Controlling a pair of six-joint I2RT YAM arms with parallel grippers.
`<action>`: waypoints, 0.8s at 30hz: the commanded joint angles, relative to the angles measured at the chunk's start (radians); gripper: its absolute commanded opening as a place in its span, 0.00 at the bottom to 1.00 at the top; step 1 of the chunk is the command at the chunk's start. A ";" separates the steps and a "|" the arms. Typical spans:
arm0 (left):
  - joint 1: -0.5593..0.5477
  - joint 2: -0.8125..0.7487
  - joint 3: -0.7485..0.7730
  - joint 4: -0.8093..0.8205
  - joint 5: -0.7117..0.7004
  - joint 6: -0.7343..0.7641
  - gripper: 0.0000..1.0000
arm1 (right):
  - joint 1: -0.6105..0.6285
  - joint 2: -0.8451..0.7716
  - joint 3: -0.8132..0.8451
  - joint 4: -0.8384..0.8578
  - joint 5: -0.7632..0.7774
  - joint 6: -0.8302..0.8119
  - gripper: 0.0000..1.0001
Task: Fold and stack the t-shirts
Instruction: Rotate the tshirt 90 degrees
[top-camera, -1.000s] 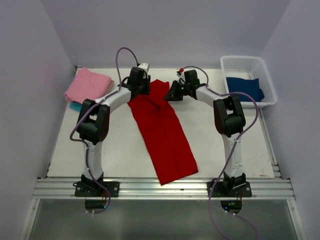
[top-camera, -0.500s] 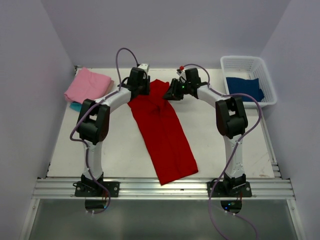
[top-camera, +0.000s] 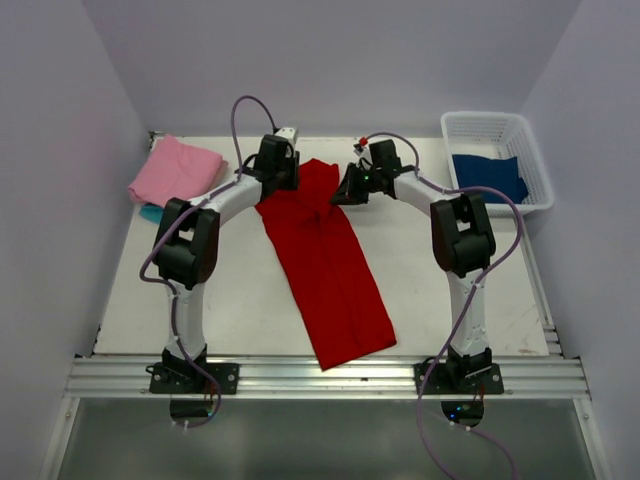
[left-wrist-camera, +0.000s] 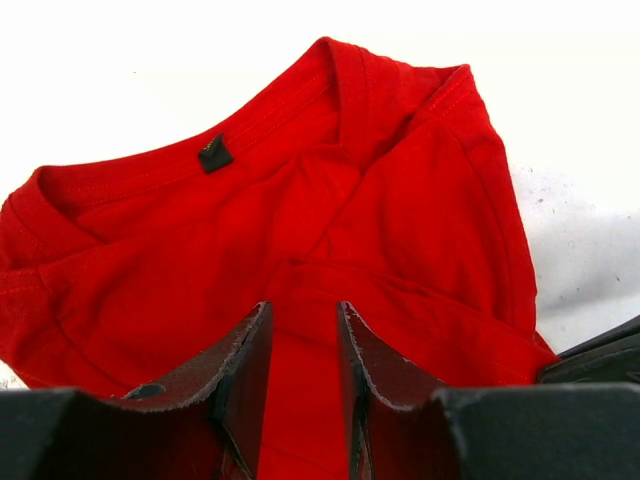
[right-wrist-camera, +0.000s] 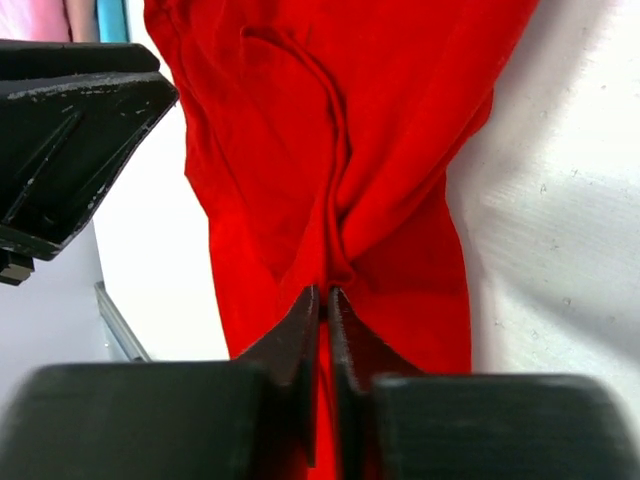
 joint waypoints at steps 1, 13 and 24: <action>0.009 -0.055 -0.008 0.038 0.008 -0.017 0.35 | 0.009 -0.023 0.005 0.002 -0.017 -0.004 0.00; 0.009 -0.075 -0.030 0.049 0.009 -0.026 0.33 | 0.092 -0.012 0.025 0.062 -0.193 -0.050 0.00; 0.021 -0.094 -0.069 0.072 0.014 -0.043 0.32 | 0.161 0.084 0.142 -0.136 -0.204 -0.156 0.00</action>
